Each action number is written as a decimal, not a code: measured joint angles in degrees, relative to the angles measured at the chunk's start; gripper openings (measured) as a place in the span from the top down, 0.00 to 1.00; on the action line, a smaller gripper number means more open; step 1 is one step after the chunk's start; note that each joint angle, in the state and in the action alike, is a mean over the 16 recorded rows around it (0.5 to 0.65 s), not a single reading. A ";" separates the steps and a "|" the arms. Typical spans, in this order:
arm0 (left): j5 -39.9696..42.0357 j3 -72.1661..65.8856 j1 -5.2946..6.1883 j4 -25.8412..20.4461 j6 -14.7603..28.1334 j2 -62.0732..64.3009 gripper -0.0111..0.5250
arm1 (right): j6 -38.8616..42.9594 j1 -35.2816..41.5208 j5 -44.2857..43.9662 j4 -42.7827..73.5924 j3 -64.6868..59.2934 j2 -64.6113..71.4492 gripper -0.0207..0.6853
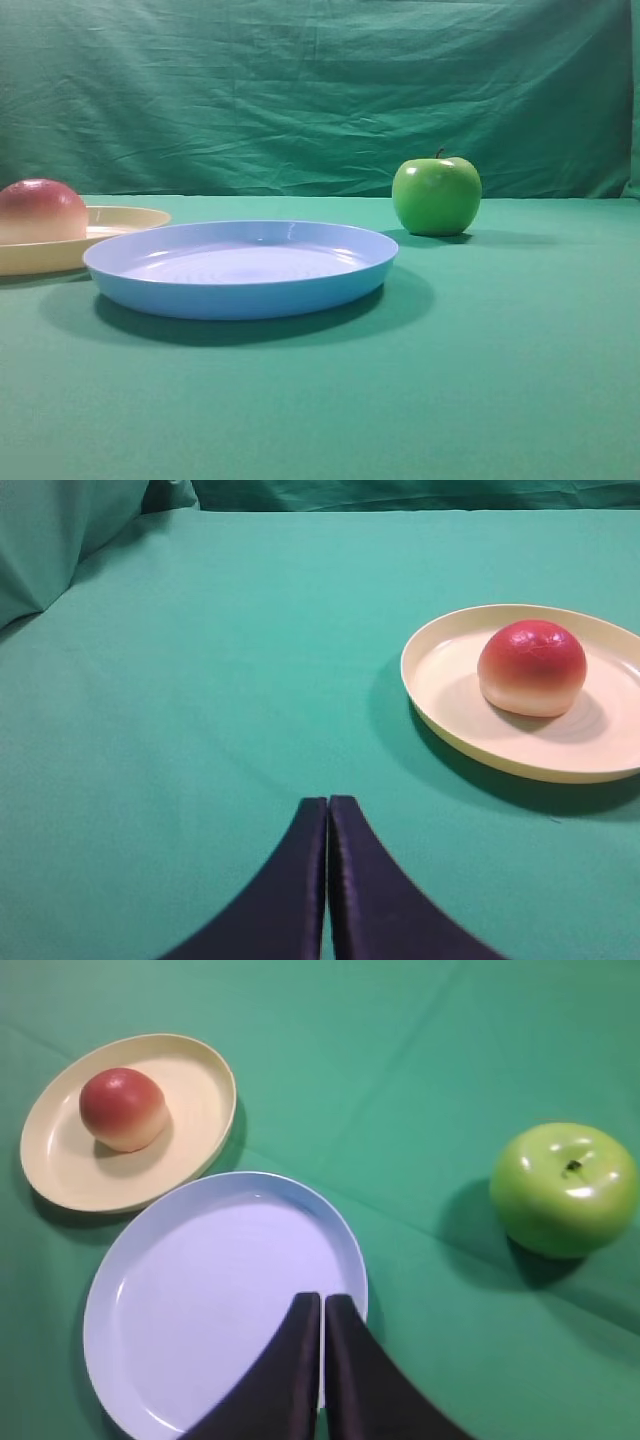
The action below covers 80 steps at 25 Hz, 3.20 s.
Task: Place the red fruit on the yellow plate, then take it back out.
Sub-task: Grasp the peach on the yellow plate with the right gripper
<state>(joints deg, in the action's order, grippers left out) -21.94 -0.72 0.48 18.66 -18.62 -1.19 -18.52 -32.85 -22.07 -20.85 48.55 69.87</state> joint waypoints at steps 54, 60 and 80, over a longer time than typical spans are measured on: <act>0.00 0.00 0.00 0.00 0.00 0.00 0.98 | -22.22 -15.13 -4.35 -22.52 60.11 61.32 0.05; 0.00 0.00 0.00 0.00 0.00 0.00 0.98 | -24.55 -15.50 -1.80 -23.27 61.39 64.29 0.02; 0.00 0.00 0.00 0.00 0.00 0.00 0.98 | -36.88 -15.61 0.59 -25.04 63.15 70.60 0.22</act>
<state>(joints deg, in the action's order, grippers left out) -21.94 -0.72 0.48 18.66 -18.62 -1.19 -55.41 -48.46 -21.48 -45.89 111.71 140.47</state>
